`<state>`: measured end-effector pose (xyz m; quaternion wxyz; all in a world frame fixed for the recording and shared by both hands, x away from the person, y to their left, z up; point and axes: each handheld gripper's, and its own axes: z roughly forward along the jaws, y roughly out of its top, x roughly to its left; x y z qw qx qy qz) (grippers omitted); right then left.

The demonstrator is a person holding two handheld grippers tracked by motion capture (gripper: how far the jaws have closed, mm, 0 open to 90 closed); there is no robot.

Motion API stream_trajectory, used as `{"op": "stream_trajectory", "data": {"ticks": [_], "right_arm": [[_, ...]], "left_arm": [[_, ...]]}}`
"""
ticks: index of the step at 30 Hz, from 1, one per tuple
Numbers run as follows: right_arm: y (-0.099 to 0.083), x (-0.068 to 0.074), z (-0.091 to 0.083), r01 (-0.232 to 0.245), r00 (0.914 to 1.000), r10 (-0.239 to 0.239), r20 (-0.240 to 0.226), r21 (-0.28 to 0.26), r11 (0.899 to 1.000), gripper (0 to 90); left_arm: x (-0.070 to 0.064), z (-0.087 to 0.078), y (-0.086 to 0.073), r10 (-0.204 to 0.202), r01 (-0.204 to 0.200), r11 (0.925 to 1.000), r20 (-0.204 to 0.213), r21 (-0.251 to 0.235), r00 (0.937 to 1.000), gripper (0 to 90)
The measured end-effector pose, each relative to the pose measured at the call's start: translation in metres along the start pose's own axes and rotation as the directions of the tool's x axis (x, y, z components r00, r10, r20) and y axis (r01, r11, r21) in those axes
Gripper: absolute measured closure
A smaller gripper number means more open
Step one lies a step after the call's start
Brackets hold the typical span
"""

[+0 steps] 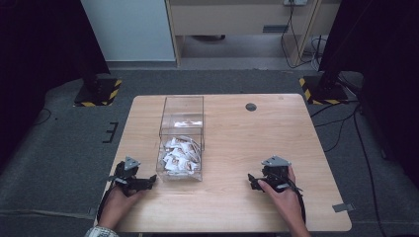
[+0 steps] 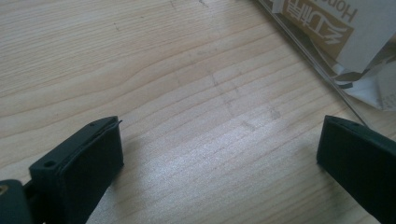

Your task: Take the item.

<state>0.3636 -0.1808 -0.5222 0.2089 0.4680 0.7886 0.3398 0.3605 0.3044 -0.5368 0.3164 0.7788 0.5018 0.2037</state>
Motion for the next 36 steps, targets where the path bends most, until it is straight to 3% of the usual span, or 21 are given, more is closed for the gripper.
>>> {"op": "stream_trajectory", "data": {"ticks": [5,13,21,31,36], "right_arm": [[0.003,0.004,-0.004,0.008,0.9996,-0.007,-0.028,0.014,1.000,9.9],[0.013,0.006,-0.007,0.018,0.9993,-0.017,-0.032,0.022,1.000,15.3],[0.047,0.018,-0.009,0.074,0.9951,-0.074,-0.066,0.003,0.997,21.5],[0.082,0.031,-0.008,0.088,0.9917,-0.087,-0.095,0.004,0.996,20.6],[0.096,0.037,-0.008,0.111,0.9886,-0.111,-0.101,-0.005,0.994,26.7]], "left_arm": [[0.000,0.000,0.000,0.000,0.000,1.0000,0.000,0.000,1.0000,0.0],[0.000,0.000,0.000,0.000,0.000,1.0000,0.001,0.001,1.0000,0.0],[0.000,0.000,0.000,0.001,-0.001,1.0000,0.002,0.000,1.0000,0.0],[0.000,0.000,0.000,0.001,-0.001,1.0000,0.002,0.000,1.0000,0.0],[0.000,0.000,0.000,0.001,-0.001,1.0000,0.002,0.000,1.0000,0.0]]}}
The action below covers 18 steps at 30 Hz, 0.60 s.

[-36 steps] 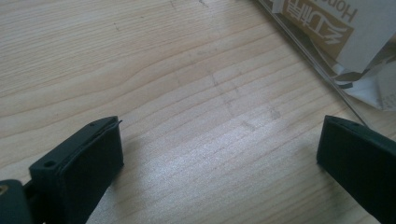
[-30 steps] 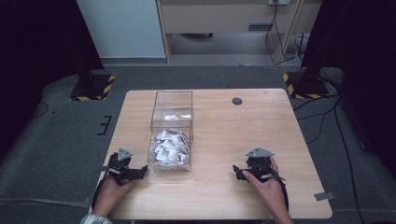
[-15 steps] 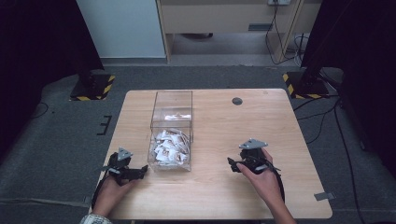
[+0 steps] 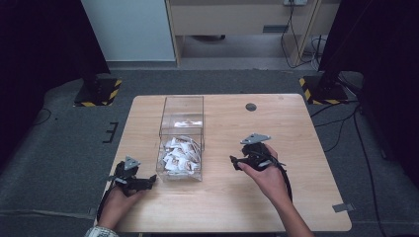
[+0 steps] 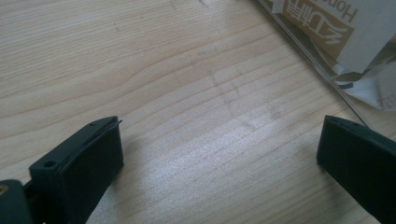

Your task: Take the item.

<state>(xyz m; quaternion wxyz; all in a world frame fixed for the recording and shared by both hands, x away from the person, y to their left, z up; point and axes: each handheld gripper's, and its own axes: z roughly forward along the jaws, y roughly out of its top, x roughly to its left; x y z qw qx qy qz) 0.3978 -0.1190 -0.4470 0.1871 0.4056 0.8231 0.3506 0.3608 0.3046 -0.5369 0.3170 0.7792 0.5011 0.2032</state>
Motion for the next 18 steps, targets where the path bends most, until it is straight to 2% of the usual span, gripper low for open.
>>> {"op": "stream_trajectory", "data": {"ticks": [5,16,17,18], "right_arm": [[0.010,0.006,0.003,0.015,0.9996,-0.016,-0.023,-0.002,1.000,33.0],[0.031,0.020,0.003,0.051,0.9966,-0.052,-0.064,-0.019,0.999,40.7],[0.037,0.022,0.002,0.061,0.9947,-0.063,-0.081,-0.029,0.998,46.1],[0.039,0.023,0.002,0.069,0.9939,-0.071,-0.085,-0.032,0.997,46.7]], "left_arm": [[0.000,0.000,0.000,0.000,0.000,1.0000,0.000,0.000,1.0000,0.0],[0.000,0.000,0.000,0.000,0.000,1.0000,0.000,0.001,1.0000,0.0],[0.000,0.000,0.000,0.000,0.000,1.0000,0.000,0.001,1.0000,0.0],[0.000,0.000,0.000,0.000,0.000,1.0000,0.000,0.001,1.0000,0.0]]}}
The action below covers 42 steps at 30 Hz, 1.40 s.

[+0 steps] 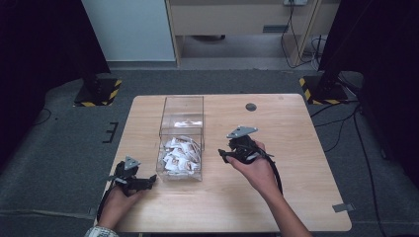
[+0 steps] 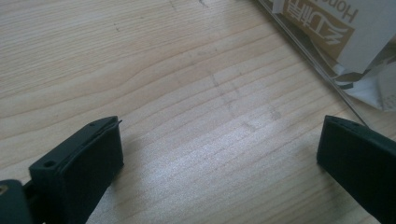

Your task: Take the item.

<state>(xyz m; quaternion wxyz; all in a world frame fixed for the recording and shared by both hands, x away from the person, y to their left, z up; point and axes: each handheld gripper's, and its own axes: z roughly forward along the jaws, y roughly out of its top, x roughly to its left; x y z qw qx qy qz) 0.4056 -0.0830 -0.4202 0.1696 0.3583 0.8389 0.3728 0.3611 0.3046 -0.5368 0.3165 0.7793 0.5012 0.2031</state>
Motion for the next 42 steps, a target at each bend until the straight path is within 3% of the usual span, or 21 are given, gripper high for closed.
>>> {"op": "stream_trajectory", "data": {"ticks": [9,21,42], "right_arm": [[0.022,0.008,-0.003,0.038,0.9993,-0.038,-0.008,-0.029,0.999,51.9],[0.047,0.014,-0.003,0.075,0.9967,-0.076,-0.030,-0.025,0.997,58.2],[0.071,0.021,0.007,0.081,0.9955,-0.082,-0.048,-0.029,0.996,64.1]], "left_arm": [[0.000,0.000,0.000,0.000,0.000,1.0000,0.000,0.000,1.0000,0.0],[0.000,0.000,0.000,0.000,0.000,1.0000,0.000,0.000,1.0000,0.0],[0.000,0.000,0.000,-0.001,0.001,1.0000,0.000,-0.001,1.0000,0.0]]}}
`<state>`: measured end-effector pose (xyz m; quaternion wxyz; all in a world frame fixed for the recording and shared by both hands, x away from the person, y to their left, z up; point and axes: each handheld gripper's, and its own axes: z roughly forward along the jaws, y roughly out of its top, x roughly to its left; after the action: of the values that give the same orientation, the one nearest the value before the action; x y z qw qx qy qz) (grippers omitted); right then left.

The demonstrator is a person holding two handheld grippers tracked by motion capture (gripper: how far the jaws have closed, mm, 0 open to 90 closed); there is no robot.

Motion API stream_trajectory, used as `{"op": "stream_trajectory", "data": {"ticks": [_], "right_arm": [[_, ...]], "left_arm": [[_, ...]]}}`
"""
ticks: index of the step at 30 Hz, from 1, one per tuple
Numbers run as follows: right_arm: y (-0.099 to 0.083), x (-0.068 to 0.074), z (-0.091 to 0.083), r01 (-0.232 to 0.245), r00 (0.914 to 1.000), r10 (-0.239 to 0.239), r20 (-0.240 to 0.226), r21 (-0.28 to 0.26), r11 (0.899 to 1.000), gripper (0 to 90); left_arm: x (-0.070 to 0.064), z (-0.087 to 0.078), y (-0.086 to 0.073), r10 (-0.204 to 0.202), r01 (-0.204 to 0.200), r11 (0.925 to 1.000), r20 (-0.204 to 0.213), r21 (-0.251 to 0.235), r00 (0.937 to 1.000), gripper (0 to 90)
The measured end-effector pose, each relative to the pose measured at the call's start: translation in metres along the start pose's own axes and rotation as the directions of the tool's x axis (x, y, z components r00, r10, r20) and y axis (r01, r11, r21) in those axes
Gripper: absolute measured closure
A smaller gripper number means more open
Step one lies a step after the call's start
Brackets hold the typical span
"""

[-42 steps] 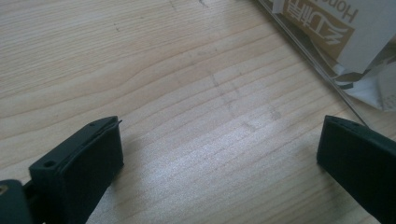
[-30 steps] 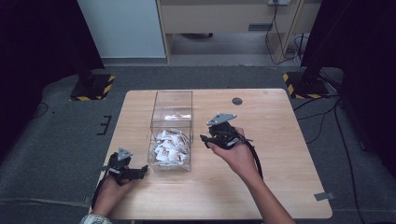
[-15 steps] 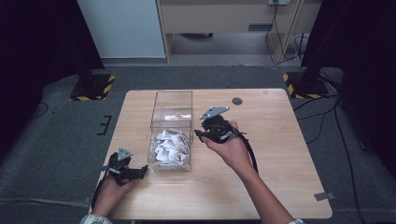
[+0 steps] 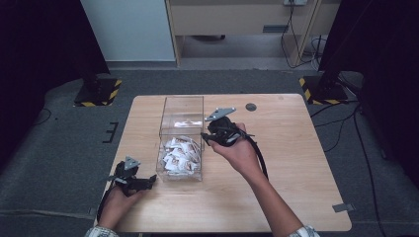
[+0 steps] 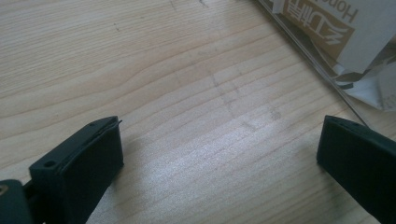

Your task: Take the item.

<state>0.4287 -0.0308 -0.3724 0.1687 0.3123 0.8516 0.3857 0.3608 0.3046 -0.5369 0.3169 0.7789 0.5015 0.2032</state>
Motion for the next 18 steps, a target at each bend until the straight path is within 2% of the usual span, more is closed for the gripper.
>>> {"op": "stream_trajectory", "data": {"ticks": [18], "right_arm": [[0.011,0.013,0.017,0.014,0.9998,-0.014,-0.017,0.002,1.000,65.5]], "left_arm": [[0.000,0.000,0.000,0.000,0.000,1.0000,0.000,0.000,1.0000,0.0]]}}
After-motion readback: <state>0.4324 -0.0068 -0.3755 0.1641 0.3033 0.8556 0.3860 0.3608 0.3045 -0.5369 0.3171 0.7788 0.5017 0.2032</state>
